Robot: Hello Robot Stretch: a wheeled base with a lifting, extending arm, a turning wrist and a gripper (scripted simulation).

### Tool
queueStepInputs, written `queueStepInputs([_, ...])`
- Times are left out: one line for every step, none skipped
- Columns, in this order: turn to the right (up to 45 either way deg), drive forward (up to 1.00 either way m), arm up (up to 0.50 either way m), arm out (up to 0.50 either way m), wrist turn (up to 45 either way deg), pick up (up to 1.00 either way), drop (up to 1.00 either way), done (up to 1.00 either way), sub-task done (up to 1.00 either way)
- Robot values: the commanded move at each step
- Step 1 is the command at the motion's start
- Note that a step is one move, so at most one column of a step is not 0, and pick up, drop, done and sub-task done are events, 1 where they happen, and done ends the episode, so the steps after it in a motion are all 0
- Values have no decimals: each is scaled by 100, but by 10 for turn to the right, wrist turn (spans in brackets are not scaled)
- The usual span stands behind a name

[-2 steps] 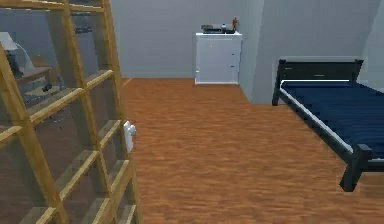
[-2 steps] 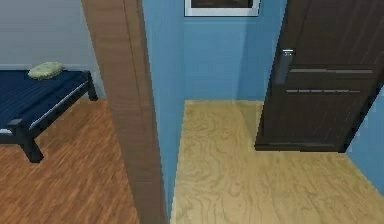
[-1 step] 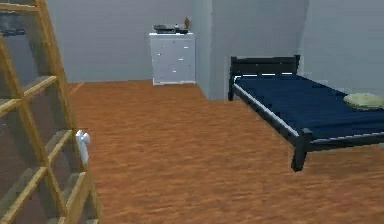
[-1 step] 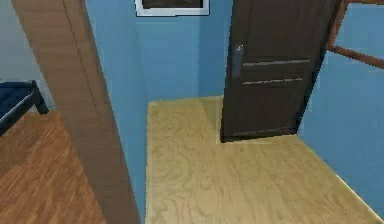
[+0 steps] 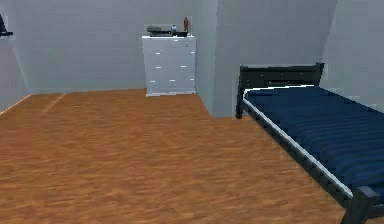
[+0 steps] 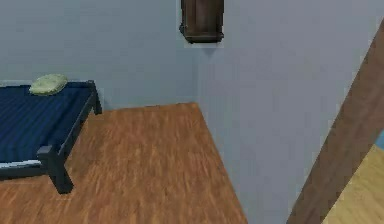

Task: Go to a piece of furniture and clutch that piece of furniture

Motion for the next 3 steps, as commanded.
queueStepInputs([-450,0,0,0,0,0,0,0,0])
queueStepInputs([-390,0,0,0,0,0,0,0,0])
queueStepInputs([0,10,0,0,0,0,0,0,0])
